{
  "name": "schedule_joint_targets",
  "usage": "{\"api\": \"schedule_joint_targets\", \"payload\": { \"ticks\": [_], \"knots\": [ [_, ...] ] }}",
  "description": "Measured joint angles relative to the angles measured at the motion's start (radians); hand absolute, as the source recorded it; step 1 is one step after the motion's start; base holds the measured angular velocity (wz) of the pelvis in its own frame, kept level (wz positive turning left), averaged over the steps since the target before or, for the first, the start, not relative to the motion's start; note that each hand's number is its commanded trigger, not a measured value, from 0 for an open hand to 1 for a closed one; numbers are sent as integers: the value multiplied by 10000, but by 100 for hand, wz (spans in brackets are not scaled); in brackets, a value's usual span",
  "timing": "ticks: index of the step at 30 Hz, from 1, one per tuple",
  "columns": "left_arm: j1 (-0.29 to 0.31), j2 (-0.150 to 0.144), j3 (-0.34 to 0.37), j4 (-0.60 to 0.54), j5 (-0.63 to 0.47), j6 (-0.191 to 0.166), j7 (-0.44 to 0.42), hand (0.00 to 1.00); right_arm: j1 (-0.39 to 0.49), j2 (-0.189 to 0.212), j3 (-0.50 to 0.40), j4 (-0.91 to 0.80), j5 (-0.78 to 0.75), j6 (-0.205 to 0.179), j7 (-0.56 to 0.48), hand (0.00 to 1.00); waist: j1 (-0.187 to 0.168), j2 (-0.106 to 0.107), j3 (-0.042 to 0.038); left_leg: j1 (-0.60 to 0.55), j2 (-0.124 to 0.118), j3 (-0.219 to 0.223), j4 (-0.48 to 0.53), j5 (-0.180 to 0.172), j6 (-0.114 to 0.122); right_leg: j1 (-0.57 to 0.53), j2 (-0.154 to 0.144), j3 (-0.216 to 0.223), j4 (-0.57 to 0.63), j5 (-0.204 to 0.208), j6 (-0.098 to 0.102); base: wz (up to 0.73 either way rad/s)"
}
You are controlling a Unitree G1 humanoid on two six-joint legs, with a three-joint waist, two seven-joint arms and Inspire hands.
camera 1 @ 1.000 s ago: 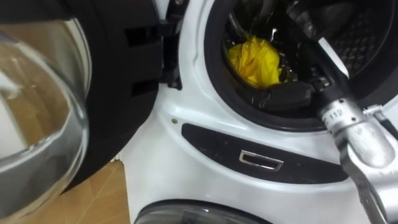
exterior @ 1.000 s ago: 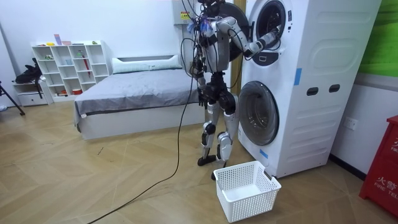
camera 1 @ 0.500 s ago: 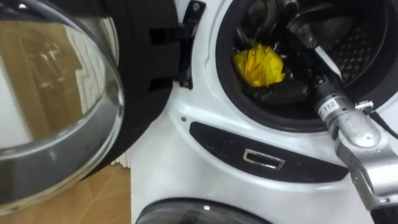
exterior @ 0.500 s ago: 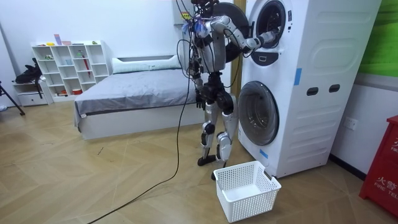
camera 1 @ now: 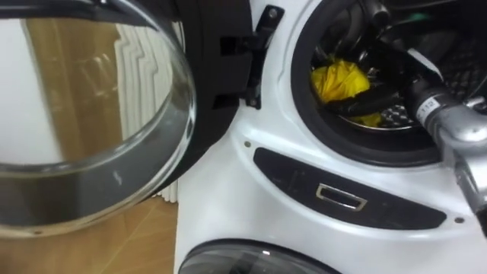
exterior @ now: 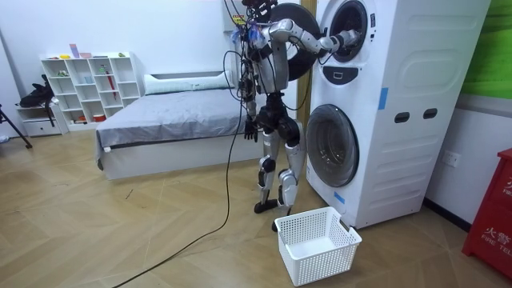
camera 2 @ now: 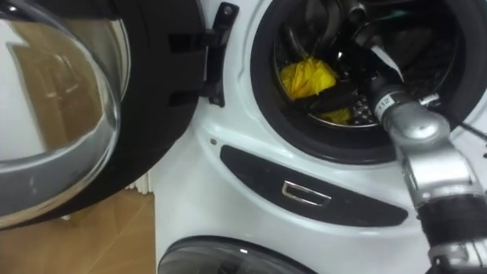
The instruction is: Pick clothes from washing machine
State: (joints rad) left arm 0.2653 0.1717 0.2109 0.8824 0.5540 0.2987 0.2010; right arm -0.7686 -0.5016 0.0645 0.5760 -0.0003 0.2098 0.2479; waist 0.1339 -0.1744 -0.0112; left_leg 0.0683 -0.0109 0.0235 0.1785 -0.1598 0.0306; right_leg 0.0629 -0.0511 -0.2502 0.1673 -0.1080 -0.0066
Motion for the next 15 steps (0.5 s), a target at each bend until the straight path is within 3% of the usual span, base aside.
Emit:
{"api": "schedule_joint_targets", "payload": {
  "ticks": [1,4,9,15],
  "knots": [
    [-97,31,-14,2,-6,-3,0,0,-56,-5,5,41,-81,-13,243,100,8,-25,62,117,4,-1,-55,-6,-10,109,10,1,-9,-32,-2,0],
    [-400,131,-21,12,-165,-3,1,0,-231,-30,9,258,-75,10,914,100,51,-136,130,209,29,15,-108,-27,-42,176,29,-17,-69,-86,-14,-1],
    [-768,210,-250,112,-161,15,1,0,-246,-45,218,206,-79,19,1902,100,135,-153,139,295,113,211,-134,-101,-132,215,97,46,-151,-77,-45,-12],
    [-934,412,-762,250,-170,15,1,0,-280,-177,232,183,-1052,296,1634,100,506,-173,136,247,194,272,-135,-111,-156,37,219,223,-150,-64,-118,-5]
  ]
}}
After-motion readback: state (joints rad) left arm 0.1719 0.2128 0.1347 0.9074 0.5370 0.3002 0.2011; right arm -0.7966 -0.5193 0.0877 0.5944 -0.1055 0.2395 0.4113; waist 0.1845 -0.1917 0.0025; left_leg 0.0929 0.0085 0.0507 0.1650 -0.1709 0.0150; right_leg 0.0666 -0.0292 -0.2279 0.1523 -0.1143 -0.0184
